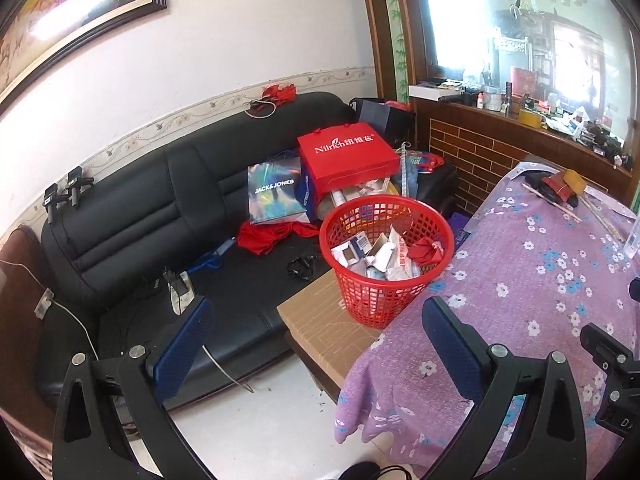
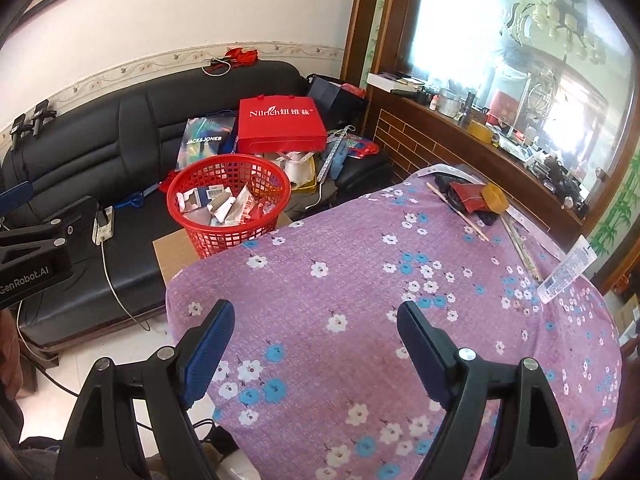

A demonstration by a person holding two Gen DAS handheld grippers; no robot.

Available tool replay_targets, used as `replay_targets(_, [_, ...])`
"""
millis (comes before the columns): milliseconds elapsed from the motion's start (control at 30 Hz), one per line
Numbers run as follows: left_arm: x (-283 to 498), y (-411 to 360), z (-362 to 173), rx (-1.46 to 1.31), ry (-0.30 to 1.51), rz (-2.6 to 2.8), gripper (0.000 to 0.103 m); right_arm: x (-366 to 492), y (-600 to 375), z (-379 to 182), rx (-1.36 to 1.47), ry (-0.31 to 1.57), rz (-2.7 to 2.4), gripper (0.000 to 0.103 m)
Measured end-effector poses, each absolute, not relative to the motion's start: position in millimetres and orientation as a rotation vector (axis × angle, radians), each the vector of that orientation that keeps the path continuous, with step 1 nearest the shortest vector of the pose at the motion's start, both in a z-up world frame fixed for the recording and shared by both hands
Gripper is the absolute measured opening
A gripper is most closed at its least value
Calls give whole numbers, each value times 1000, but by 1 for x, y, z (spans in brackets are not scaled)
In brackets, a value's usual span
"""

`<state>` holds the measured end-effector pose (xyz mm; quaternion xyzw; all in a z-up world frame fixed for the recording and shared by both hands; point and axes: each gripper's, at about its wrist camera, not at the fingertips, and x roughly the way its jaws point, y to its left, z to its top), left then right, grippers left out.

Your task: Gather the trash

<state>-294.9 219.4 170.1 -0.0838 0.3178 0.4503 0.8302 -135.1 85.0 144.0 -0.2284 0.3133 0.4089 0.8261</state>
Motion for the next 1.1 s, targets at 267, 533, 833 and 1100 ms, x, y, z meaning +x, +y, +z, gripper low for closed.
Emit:
replay_targets(267, [-297,227,164,-194,684,959,103,-136,94,140,-505,676,870,87])
replay_targets(533, [-296,232,160,-208,694,955,103,-137,99,137,-516,685,869,87])
replay_targets(833, [-291,233,156,-207,697,948,103,-133,98,132,-519,694,861,87])
replay_targets(1100, [-273,227,152,-191,709,913,103,-124,89,129,-516,711,829,87])
